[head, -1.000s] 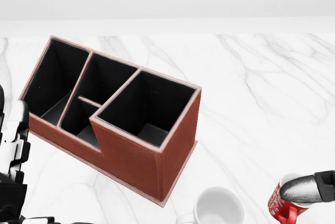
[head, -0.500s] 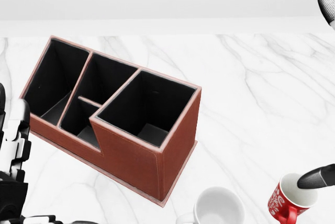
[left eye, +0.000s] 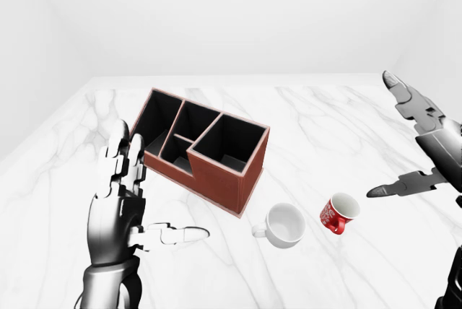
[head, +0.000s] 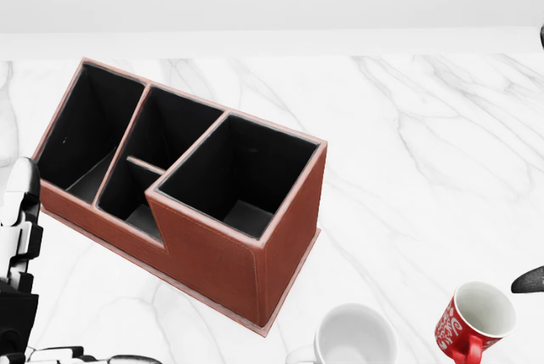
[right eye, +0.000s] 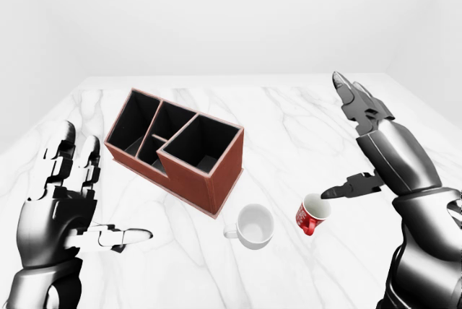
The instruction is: Pick up the red mug and place it to the right of the caddy.
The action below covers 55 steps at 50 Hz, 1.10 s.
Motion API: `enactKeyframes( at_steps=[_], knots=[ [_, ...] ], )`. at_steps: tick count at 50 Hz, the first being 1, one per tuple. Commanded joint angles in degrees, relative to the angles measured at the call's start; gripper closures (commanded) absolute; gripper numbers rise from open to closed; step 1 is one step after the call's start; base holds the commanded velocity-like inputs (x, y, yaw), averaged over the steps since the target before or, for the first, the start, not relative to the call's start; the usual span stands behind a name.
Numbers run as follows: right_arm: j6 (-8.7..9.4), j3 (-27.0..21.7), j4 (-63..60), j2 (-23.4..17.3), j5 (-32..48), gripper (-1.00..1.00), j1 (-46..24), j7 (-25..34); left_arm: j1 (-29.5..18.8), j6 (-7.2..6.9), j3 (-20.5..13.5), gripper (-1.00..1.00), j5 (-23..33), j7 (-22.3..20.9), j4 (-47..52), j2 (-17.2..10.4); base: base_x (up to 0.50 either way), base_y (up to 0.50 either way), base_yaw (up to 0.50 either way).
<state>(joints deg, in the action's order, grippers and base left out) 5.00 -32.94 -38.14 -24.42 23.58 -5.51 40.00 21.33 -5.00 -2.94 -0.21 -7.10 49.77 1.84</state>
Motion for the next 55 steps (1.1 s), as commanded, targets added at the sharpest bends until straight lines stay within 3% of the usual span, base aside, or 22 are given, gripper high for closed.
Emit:
enactKeyframes(
  at_steps=[1,29,46,55],
  knots=[
    [0.0,-0.5,4.2,0.4,3.2,-0.99,0.8,0.0,-0.5,0.0,-0.3,-1.0,-0.2,-0.1,-0.3,0.1,0.0,0.0,0.0],
    [0.0,-1.0,15.5,-0.9,5.8,-0.99,2.2,0.0,-0.7,0.0,-0.8,-1.0,-0.5,-0.2,0.0,0.3,0.0,0.0,0.0],
    [0.0,3.6,29.1,-2.5,4.6,-0.99,-1.6,0.0,-1.5,0.0,-0.1,-1.0,0.0,0.3,-1.1,0.1,0.0,0.0,0.0],
    [0.0,7.3,37.1,-1.4,5.1,-0.99,-1.7,0.0,-1.2,0.0,-0.1,-1.0,-0.2,0.4,-0.7,-0.1,0.0,0.0,0.0]
  ],
)
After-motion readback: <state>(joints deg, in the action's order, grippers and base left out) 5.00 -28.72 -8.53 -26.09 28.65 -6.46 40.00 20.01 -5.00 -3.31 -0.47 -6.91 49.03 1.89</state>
